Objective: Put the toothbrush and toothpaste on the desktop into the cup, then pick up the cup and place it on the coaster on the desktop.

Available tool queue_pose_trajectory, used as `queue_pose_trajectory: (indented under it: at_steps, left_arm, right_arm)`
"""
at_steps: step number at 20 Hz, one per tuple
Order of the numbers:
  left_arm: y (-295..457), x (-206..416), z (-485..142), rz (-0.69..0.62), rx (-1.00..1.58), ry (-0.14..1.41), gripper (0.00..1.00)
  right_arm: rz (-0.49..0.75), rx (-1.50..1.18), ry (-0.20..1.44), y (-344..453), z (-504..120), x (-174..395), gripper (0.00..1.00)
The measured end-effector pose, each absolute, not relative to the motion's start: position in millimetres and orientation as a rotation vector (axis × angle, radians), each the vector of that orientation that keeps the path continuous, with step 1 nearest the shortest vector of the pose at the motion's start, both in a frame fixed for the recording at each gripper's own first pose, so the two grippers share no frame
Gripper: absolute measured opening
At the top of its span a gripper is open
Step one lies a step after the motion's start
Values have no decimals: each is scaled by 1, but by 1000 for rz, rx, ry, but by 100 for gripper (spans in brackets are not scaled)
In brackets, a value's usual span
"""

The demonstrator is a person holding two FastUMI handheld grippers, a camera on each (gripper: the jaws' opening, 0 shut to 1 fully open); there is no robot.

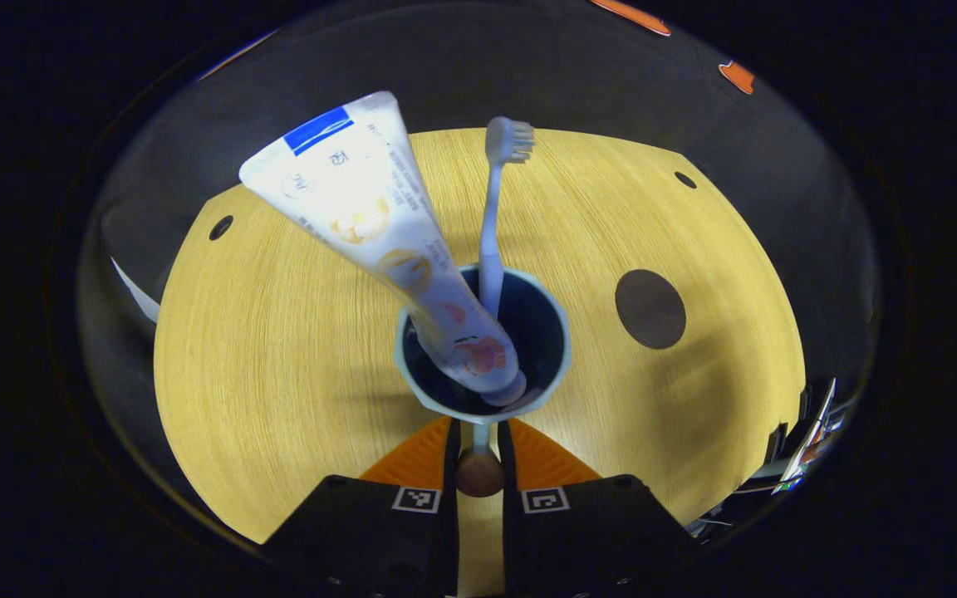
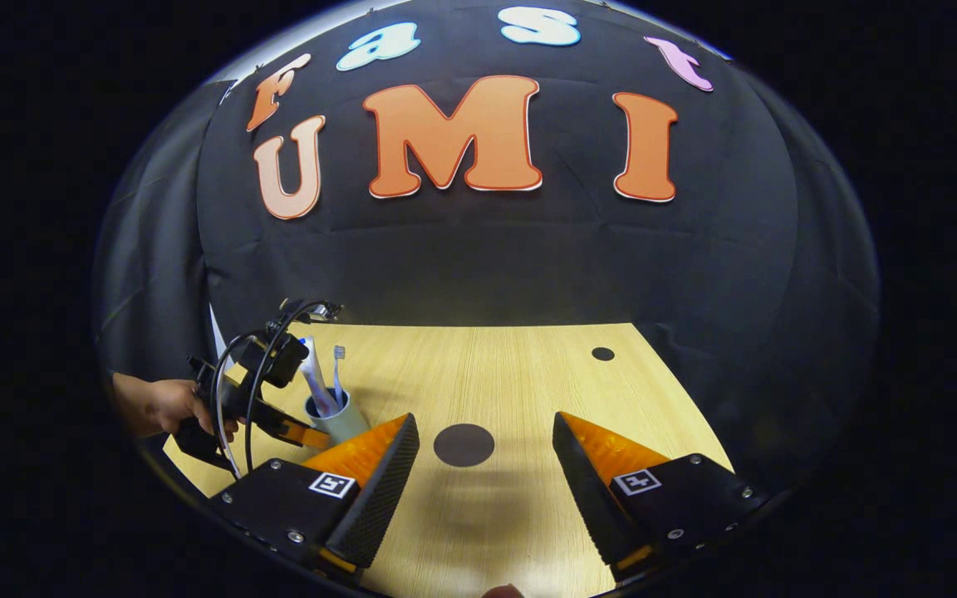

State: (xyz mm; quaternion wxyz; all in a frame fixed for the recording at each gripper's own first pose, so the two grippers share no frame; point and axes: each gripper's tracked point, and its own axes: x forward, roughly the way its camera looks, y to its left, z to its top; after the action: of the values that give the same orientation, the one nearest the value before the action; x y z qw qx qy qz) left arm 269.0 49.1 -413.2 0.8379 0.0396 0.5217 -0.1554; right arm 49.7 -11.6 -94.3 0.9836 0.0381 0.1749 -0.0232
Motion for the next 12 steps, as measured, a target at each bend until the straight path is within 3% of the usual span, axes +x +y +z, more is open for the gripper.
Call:
queue_pose_trajectory:
  at_steps: [12]
  left_arm:
    - [56,276,-421,-468,140,1007,21]
  right_arm:
    - [-110,76,355,-46,-93,21,97]
